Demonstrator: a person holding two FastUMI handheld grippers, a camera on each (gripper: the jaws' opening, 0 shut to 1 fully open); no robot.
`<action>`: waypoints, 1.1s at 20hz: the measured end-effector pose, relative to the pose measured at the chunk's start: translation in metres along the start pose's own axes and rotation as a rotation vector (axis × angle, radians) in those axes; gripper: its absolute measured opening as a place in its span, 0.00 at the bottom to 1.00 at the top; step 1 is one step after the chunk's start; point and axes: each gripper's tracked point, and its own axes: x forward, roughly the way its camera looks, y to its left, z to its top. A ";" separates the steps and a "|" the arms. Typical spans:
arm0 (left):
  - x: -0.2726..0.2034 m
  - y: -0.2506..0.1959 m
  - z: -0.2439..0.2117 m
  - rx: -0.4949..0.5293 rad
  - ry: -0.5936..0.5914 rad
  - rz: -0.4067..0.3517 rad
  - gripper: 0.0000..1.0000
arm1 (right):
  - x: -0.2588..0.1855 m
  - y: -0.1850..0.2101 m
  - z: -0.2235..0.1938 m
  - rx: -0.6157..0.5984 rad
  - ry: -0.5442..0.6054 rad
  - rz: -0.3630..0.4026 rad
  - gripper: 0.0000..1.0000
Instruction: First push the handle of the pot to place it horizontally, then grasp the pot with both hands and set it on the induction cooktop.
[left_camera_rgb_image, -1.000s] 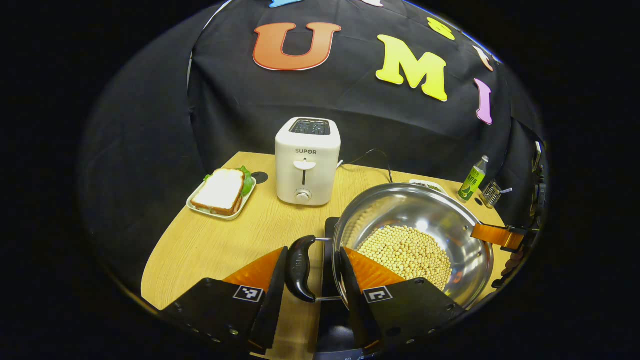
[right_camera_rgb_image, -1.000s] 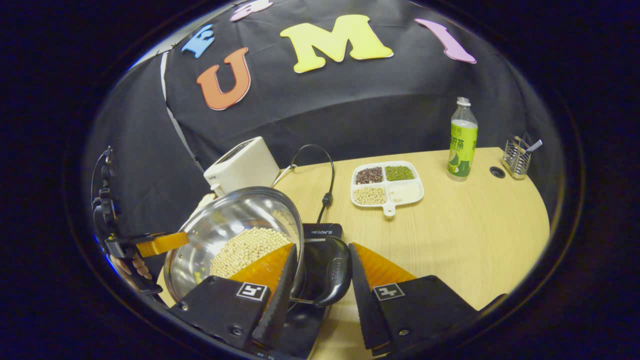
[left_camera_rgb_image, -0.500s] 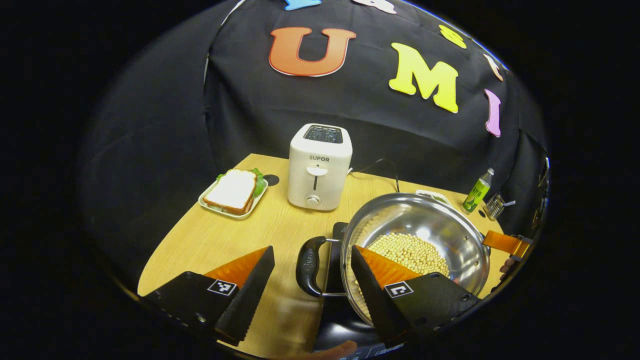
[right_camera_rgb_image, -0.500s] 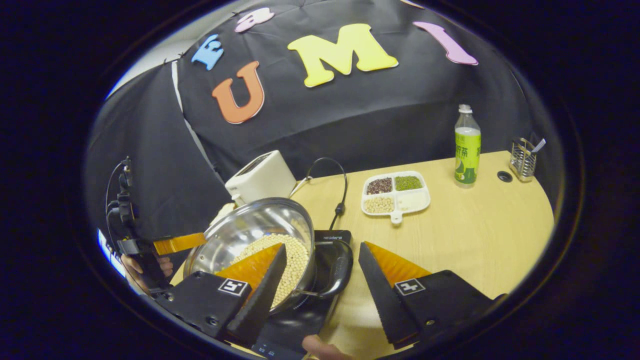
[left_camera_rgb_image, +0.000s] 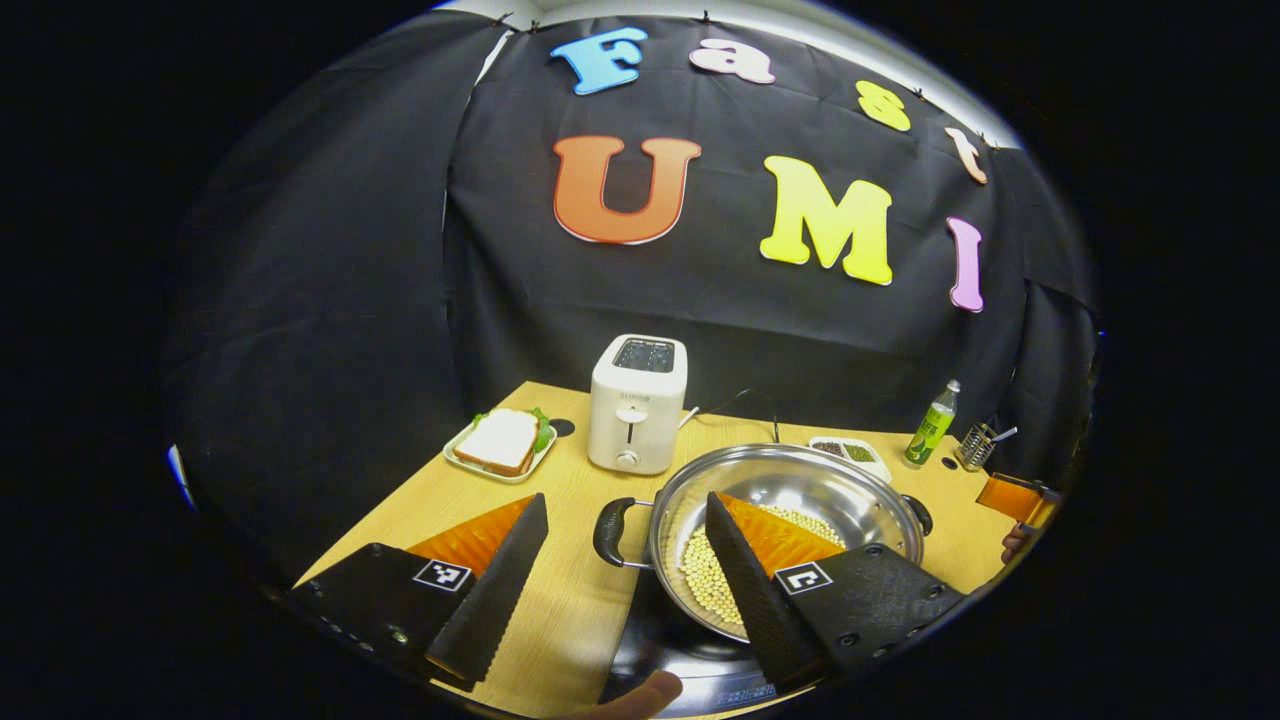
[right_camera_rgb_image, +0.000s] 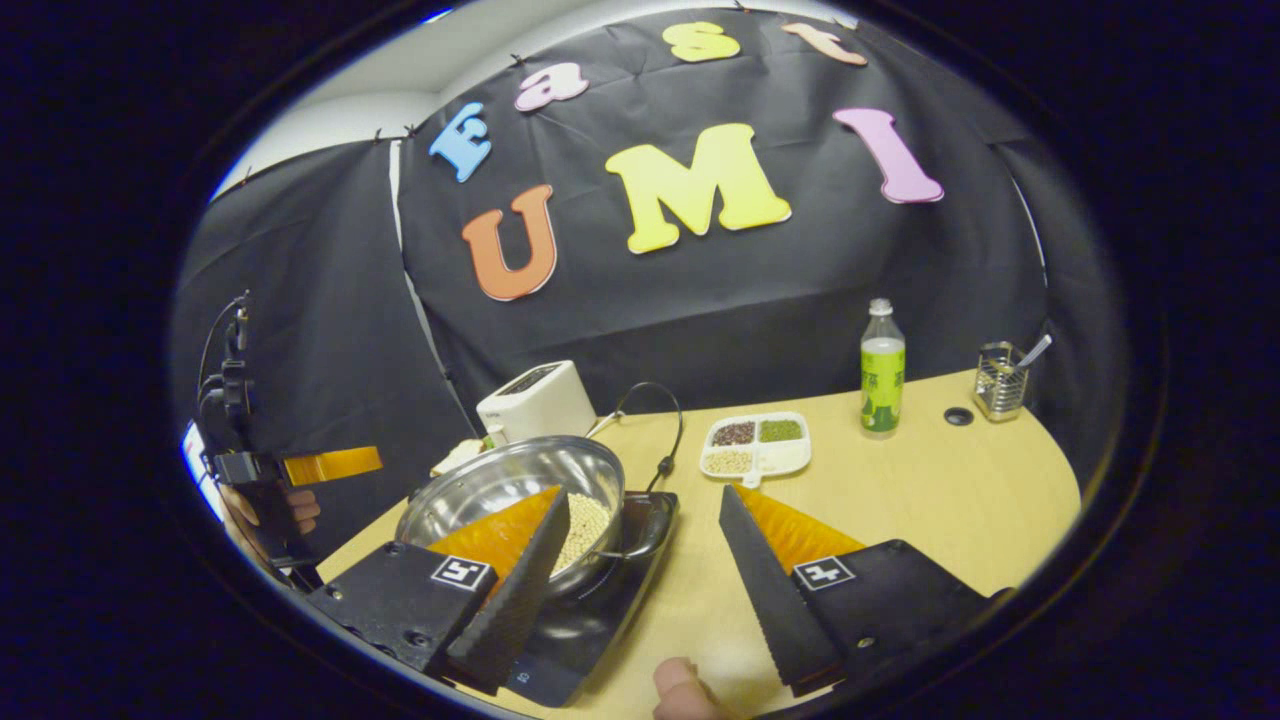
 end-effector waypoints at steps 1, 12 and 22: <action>-0.009 -0.005 0.005 0.005 -0.020 -0.002 0.94 | -0.011 -0.005 0.003 -0.004 -0.015 -0.012 0.94; -0.164 -0.111 0.072 0.052 -0.288 -0.053 0.94 | -0.217 -0.053 0.083 -0.059 -0.315 -0.186 0.96; -0.271 -0.204 0.078 0.099 -0.438 -0.113 0.94 | -0.343 -0.077 0.093 -0.138 -0.399 -0.281 0.96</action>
